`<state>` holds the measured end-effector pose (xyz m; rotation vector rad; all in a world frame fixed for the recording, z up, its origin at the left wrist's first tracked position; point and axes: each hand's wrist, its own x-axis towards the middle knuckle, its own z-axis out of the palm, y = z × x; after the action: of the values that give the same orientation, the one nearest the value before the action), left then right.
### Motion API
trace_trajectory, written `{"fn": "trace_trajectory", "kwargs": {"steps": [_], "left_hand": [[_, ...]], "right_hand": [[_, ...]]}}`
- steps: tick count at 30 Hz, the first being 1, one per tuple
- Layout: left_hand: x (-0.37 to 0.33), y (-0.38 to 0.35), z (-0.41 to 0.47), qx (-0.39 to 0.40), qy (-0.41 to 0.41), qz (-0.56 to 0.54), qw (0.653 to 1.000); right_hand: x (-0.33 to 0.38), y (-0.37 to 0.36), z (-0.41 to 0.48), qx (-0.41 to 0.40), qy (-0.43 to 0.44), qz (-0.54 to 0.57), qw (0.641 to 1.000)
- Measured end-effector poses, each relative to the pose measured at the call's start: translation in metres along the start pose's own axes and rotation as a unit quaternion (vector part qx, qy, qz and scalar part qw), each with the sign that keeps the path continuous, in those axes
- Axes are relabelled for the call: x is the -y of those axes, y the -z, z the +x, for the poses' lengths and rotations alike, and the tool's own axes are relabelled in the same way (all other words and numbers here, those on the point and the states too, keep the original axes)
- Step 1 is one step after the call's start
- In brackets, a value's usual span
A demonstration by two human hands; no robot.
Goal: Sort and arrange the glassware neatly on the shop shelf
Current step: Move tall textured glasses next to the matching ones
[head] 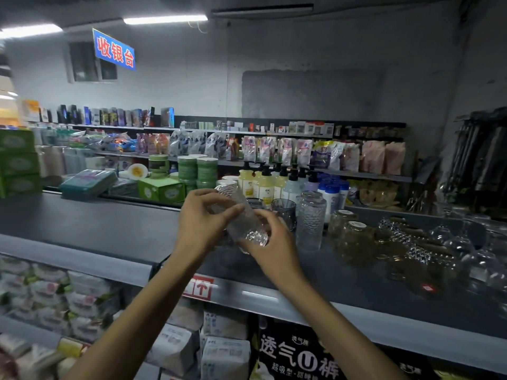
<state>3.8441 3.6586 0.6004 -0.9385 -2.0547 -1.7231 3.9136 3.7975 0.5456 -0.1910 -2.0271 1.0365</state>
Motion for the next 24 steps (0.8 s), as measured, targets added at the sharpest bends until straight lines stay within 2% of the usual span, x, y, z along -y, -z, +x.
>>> {"fn": "trace_trajectory", "kwargs": {"steps": [1,3,6,9,11,12,14,16,20,24], "left_hand": [[-0.002,0.0,-0.005,0.002,0.037,-0.098,0.994],[-0.005,-0.002,-0.012,0.004,0.131,-0.254,0.958],[-0.001,-0.015,-0.019,0.036,0.199,-0.363,0.91],[0.0,-0.031,-0.027,0.063,0.229,-0.426,0.873],[0.005,-0.039,-0.032,0.077,0.231,-0.42,0.874],[0.008,-0.043,-0.034,0.084,0.226,-0.39,0.889],[0.012,-0.05,-0.039,0.088,0.17,-0.252,0.949],[0.014,-0.06,-0.043,0.085,0.075,-0.127,0.985],[-0.006,-0.076,-0.04,0.093,-0.052,-0.099,0.989],[-0.031,-0.096,-0.039,0.157,-0.093,-0.071,0.981]], "right_hand": [[0.002,0.011,0.0,-0.004,0.005,0.009,1.0],[0.007,0.028,-0.002,0.008,-0.011,0.044,0.999],[0.012,0.05,-0.008,0.015,-0.057,0.155,0.986],[0.015,0.068,-0.013,-0.016,-0.088,0.207,0.974],[0.016,0.082,-0.016,-0.023,-0.102,0.203,0.974],[0.015,0.09,-0.016,-0.022,-0.1,0.181,0.978],[0.016,0.106,-0.015,-0.014,-0.076,0.117,0.99],[0.018,0.12,-0.013,0.002,-0.048,0.054,0.997],[0.014,0.137,-0.01,0.021,-0.011,-0.016,1.0],[0.002,0.139,-0.014,-0.001,-0.046,0.005,0.999]]}}
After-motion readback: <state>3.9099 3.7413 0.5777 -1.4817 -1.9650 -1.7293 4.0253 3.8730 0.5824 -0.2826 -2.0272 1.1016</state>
